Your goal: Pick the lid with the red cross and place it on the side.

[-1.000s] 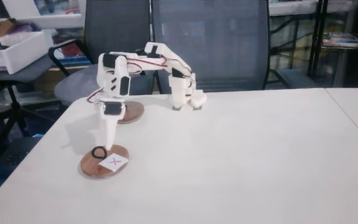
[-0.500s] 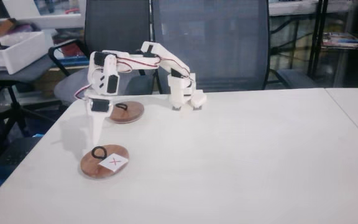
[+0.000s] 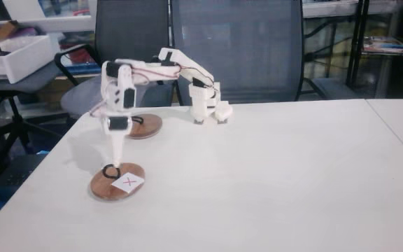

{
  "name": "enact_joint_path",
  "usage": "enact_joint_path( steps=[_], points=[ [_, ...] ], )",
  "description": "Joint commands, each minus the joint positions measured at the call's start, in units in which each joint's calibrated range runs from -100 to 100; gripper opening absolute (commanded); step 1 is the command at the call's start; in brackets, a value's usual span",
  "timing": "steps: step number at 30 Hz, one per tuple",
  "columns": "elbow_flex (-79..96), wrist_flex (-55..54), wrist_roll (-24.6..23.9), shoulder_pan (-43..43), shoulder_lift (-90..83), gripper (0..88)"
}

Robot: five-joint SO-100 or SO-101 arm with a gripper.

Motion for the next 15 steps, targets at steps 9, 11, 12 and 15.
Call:
enact_joint_path(
  steps=[9, 11, 12, 15],
  points=[
    [-1.55, 0.58, 0.26, -3.38, -0.26, 18.4],
    [-1.55, 0.58, 0.21, -3.60, -0.18, 18.4],
    [-1.55, 0.58, 0.21, -3.60, -0.18, 18.4],
    [-1.64, 0.58, 0.21, -3.60, -0.01, 18.4]
  ],
)
